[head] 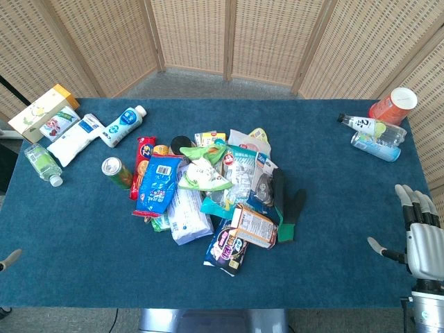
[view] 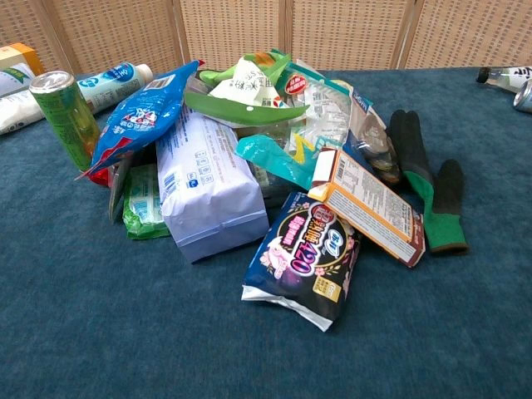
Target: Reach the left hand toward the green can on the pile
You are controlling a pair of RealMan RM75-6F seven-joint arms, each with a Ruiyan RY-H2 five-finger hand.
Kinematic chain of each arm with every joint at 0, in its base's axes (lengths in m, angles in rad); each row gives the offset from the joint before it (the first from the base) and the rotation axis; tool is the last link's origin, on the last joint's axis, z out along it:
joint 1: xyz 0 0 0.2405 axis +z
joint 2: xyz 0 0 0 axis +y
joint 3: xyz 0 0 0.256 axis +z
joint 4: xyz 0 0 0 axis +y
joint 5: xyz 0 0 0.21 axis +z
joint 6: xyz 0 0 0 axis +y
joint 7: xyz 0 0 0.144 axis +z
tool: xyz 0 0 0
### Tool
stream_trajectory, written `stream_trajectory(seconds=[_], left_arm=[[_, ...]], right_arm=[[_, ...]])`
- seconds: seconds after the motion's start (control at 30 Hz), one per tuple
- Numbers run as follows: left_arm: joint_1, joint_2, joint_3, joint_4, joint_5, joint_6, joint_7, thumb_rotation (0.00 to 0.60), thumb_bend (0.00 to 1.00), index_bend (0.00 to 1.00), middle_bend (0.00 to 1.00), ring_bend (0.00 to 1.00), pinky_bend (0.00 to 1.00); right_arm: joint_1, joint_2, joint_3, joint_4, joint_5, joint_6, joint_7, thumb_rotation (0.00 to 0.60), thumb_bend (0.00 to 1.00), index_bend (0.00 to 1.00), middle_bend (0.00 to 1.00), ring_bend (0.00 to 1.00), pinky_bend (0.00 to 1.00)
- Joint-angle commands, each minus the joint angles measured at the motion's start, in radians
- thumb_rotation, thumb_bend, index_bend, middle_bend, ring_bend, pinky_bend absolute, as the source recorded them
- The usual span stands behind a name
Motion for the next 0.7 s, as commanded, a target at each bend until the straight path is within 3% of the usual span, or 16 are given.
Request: stream_trajectory(seconds=[0.03,0.23,0.43,0.7], left_arm=[[-0.004,-0.003,0.000,0.003,-0.003,-0.008,-0.012,0.600,0.00,0.00,0.00,0.00,0.00],[-0.046,-0.057,-0.034,0.085,-0.066,-0.068,-0.145,0.600,0.00,0.00,0.00,0.00,0.00],[-0.129,-0.178,-0.095,0.232,-0.225,-0.238,-0.326,0.600,0.00,0.00,0.00,0.00,0.00],[-0.246,-0.326,-0.174,0.358,-0.385,-0.436,-0.378,0.600,0.00,0.00,0.00,0.00,0.00]], right_arm=[[0.001,-0.001,0.001,0.007,-0.005,0.001,0.012,0.600,0.00,0.00,0.00,0.00,0.00],[0.001,-0.001,0.001,0.012,-0.002,-0.001,0.017,0.600,0.00,0.00,0.00,0.00,0.00],[-0.001,0.002,-0.002,0.004,-0.008,0.002,0.021,0.600,0.00,0.00,0.00,0.00,0.00],[0.001,0.010,-0.006,0.002,-0.012,-0.006,0.032,0.600,0.00,0.00,0.00,0.00,0.00]])
